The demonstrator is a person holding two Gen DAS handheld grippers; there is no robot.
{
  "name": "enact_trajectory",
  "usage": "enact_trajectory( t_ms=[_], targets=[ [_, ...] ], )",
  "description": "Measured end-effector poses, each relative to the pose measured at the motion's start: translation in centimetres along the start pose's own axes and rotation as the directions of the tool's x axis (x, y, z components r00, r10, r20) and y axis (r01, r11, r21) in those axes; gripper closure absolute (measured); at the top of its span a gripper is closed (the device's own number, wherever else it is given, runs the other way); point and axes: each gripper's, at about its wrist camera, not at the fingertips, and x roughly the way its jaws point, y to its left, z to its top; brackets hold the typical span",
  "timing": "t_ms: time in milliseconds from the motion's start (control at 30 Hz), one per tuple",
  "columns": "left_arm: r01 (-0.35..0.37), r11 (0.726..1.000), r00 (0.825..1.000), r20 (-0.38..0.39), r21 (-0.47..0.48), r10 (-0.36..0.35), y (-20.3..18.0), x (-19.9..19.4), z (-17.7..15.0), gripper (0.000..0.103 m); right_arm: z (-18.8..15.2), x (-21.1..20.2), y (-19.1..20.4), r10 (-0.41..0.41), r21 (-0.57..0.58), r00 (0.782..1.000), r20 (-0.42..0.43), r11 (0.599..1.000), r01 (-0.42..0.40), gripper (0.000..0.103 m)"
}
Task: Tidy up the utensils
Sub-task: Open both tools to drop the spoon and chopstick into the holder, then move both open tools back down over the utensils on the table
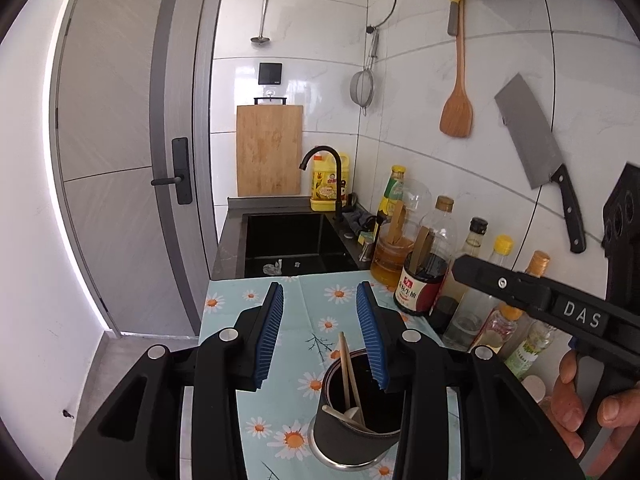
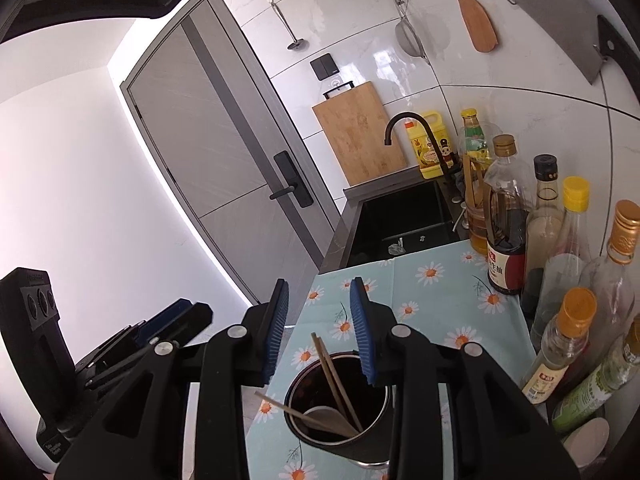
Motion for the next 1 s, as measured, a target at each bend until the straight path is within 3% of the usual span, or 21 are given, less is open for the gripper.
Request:
enact_trajectory(
  t_ms=[333,633,1000],
  targets=[
    [0.050,0.998,0.999,0.013,-0.025,-0.050,1.7,-4.0,-1.2,0.066,-1.8,-3.4,1.3,-0.012,0.032,0.999,-0.032,0.999,0.013,0.063],
    [0.104,0.994,0.995,-0.001,-0.028,-0.105,2.6,-7.8,-3.5,0.066,-6.2,-6.3,3.5,-0.042,0.001,0.994,-0.098,0.999,0.042,0.057],
    [0.191,0.981,0.978,-0.078,-0.032,-0.193,2.9,-9.7,-7.5,0.066,-11.7,-7.6,4.7,-0.085,0.004,0.972,-0.219,0.996,0.088,0.057]
  ],
)
